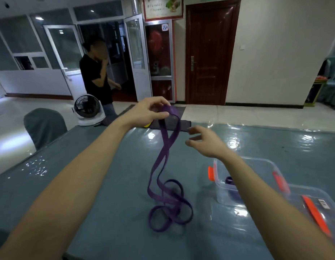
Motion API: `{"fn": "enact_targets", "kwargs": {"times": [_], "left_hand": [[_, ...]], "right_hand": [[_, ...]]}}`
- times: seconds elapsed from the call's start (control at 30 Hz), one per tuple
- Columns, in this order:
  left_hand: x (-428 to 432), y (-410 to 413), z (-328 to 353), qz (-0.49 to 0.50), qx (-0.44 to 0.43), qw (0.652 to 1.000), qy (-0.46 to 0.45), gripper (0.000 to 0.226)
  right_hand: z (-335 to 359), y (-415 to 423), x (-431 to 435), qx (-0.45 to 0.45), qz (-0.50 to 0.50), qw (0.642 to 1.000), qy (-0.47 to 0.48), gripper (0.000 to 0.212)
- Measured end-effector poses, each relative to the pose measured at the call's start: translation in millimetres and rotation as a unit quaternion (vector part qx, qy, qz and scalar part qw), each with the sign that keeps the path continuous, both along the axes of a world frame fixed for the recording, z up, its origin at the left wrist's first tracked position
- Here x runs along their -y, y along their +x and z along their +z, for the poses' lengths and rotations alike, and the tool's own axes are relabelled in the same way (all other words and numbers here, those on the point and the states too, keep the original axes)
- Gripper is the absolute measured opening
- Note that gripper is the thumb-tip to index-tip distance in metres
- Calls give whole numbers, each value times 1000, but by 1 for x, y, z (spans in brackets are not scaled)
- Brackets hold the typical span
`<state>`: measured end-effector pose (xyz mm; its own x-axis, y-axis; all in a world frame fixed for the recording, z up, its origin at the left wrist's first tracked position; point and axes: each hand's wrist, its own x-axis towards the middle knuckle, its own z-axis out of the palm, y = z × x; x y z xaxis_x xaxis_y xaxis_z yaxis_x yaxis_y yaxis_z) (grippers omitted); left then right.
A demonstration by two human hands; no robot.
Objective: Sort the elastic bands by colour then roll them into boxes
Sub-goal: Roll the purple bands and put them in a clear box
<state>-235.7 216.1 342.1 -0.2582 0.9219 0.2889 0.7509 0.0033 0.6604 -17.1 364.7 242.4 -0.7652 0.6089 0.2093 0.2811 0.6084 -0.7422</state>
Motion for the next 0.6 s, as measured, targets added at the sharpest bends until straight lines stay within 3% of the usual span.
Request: {"fn": "enact_targets", "kwargs": {"times": [0.13,0.27,0.33,0.43,0.5,0.6], "left_hand": [[5,-17,-22,100,-94,991,5,27],[43,-55,-102,202,-74,975,-55,24],[71,-77,-158,306,-60,947,-80,35],[123,-84,-240,436,20,876,-205,76],[146,-66,-289,411,13,877,-249,67],[148,-23,-338,244,-33,925,-288,38]], "right_hand": [[-55,-11,17,126,44,991,-9,42],[-140,16,32,237,4,971,-23,39],[-182,32,42,284,-12,958,-43,37],[-235,52,58,315,-40,945,-80,40],[-261,58,72,317,-67,941,-102,35],[-284,54,91,308,-94,936,-140,20]]}}
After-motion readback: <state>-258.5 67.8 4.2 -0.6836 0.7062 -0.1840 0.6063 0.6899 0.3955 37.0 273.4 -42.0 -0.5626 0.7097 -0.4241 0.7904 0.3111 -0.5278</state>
